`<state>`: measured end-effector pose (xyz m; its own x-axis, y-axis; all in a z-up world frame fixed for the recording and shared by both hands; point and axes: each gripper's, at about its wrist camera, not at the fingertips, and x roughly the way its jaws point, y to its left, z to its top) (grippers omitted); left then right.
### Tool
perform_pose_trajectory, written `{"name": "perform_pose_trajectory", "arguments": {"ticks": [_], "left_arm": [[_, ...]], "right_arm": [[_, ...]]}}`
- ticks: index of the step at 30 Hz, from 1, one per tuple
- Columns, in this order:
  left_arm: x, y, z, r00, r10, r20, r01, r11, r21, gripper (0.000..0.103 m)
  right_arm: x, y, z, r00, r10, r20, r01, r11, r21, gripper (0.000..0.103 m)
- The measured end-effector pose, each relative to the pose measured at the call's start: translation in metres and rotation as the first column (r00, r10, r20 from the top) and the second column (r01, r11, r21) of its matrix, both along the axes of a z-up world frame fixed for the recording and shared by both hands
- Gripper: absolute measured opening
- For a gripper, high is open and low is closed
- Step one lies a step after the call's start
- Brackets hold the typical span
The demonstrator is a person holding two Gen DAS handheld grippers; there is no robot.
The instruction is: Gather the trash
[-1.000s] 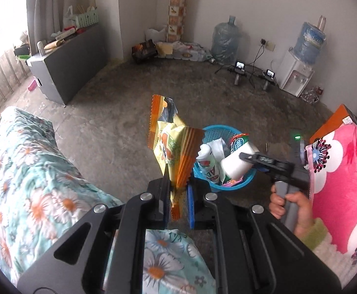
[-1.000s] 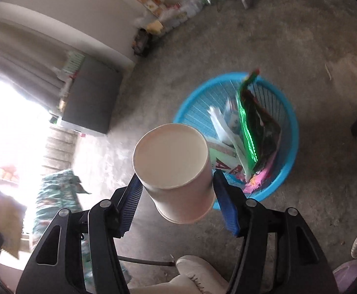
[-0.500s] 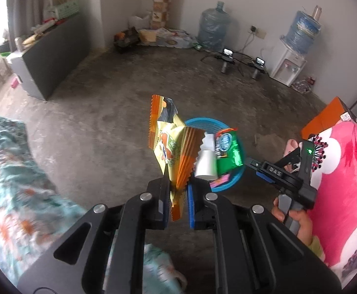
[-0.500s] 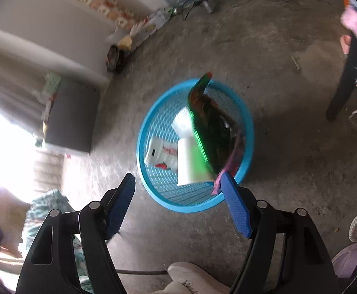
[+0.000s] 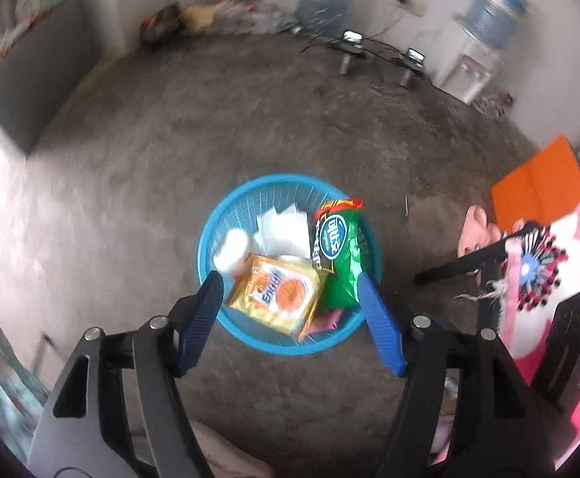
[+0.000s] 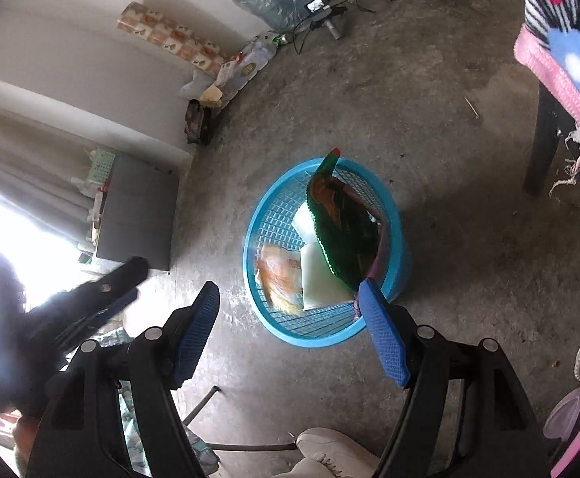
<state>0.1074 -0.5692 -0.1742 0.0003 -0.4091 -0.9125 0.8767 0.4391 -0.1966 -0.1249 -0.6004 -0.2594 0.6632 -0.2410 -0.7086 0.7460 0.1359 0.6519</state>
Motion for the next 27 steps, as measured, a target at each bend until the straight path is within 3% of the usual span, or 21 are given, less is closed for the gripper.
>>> {"name": "perform_pose_trajectory", "arguments": {"ticks": [2,5,10,15,19,23,27], "left_arm": [[0.007,0.012,0.003,0.999,0.037,-0.033,-0.038,0.999,-0.014,0.065],[0.013,0.027,0.015,0.999,0.049,-0.016,-0.050,0.998,-0.032,0.065],[0.019,0.061,0.063,0.998,0.063,0.003,-0.062,0.992,-0.114,0.067],[0.013,0.110,0.117,0.997,0.070,0.043,-0.059,0.976,-0.212,0.080],[0.012,0.171,0.157,0.986,0.149,0.072,-0.124,0.952,-0.280,0.083],[0.016,0.248,0.187,0.939,0.327,0.104,-0.274,0.897,-0.347,0.090],[0.017,0.335,0.208,0.852,0.513,0.108,-0.430,0.802,-0.414,0.093]], "right_arm": [[0.000,0.000,0.000,1.000,0.001,0.008,-0.001,1.000,0.005,0.071],[0.003,0.002,-0.001,1.000,0.012,0.010,-0.012,1.000,0.005,0.071],[0.011,0.008,0.011,0.999,0.035,0.015,-0.035,0.999,-0.010,0.071],[0.034,0.028,0.047,0.992,0.123,0.004,-0.122,0.988,-0.098,0.071],[0.056,0.056,0.090,0.975,0.221,-0.025,-0.221,0.950,-0.219,0.072],[0.077,0.099,0.144,0.948,0.311,-0.071,-0.315,0.874,-0.371,0.082],[0.091,0.146,0.192,0.918,0.375,-0.130,-0.387,0.770,-0.507,0.091]]}}
